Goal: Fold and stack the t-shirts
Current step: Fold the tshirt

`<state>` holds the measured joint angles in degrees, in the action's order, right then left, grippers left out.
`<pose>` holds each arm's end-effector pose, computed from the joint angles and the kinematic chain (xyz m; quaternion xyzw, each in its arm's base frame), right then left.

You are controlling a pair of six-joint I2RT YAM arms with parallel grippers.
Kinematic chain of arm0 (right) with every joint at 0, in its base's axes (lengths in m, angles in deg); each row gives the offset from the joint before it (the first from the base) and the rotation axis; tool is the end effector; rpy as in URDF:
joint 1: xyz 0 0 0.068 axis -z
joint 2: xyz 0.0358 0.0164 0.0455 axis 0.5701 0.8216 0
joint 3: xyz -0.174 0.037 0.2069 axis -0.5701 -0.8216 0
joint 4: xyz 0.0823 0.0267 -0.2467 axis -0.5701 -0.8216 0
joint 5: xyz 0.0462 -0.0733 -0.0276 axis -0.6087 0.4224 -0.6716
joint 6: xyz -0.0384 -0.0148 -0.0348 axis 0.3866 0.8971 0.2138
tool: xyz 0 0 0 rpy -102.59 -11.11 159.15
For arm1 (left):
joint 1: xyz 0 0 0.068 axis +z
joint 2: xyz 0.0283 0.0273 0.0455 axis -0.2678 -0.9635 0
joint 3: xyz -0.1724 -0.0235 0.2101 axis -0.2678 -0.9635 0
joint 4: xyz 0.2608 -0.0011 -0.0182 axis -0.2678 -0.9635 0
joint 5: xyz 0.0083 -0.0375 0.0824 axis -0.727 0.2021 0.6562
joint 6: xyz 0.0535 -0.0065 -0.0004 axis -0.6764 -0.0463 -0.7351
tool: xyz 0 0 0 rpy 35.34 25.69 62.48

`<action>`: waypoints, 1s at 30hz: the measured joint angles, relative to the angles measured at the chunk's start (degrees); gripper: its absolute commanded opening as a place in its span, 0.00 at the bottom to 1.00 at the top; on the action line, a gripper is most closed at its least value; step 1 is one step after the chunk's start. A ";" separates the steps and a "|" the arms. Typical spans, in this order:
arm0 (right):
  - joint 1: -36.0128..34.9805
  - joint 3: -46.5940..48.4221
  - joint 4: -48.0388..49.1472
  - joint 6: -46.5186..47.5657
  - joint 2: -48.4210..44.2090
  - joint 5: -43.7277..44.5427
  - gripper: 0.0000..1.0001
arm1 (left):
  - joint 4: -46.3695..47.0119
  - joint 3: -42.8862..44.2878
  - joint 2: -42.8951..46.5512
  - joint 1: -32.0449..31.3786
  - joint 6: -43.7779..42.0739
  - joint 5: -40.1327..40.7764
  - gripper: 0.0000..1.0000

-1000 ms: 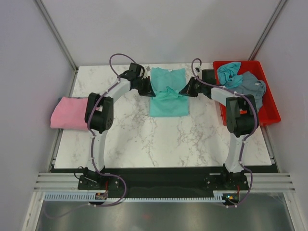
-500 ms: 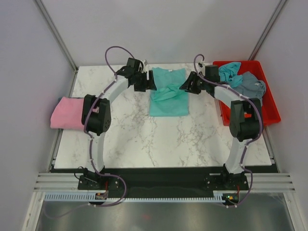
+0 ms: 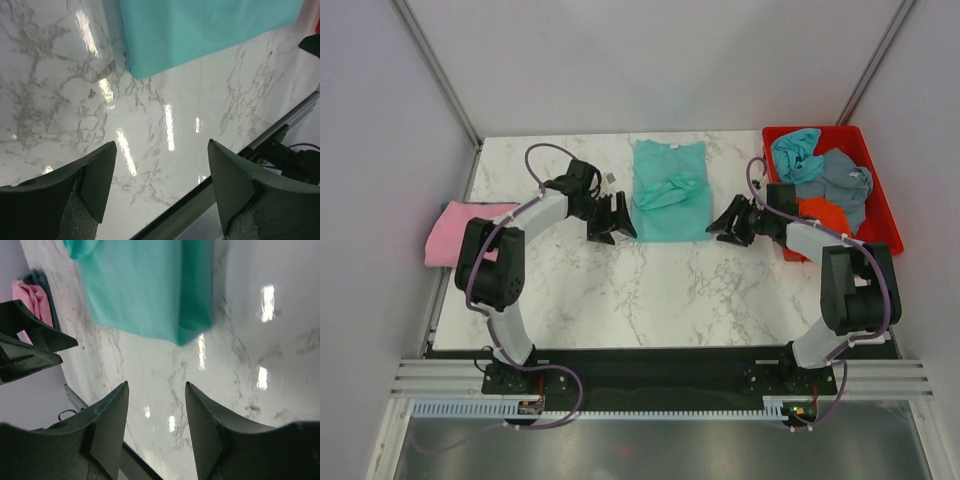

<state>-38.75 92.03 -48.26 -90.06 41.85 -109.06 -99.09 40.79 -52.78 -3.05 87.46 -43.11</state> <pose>0.3283 0.0438 0.1855 0.1263 0.8804 0.3886 0.2408 0.3564 -0.1386 0.2051 0.0292 0.9389 -0.3176 0.1293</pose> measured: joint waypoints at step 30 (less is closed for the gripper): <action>1.11 3.21 7.23 -8.28 15.96 -3.45 0.57 | 8.81 4.46 -16.31 2.56 11.32 -11.76 0.64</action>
<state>-37.63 95.25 -41.03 -98.34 57.81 -112.51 -90.28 45.25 -69.08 -0.50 98.78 -54.87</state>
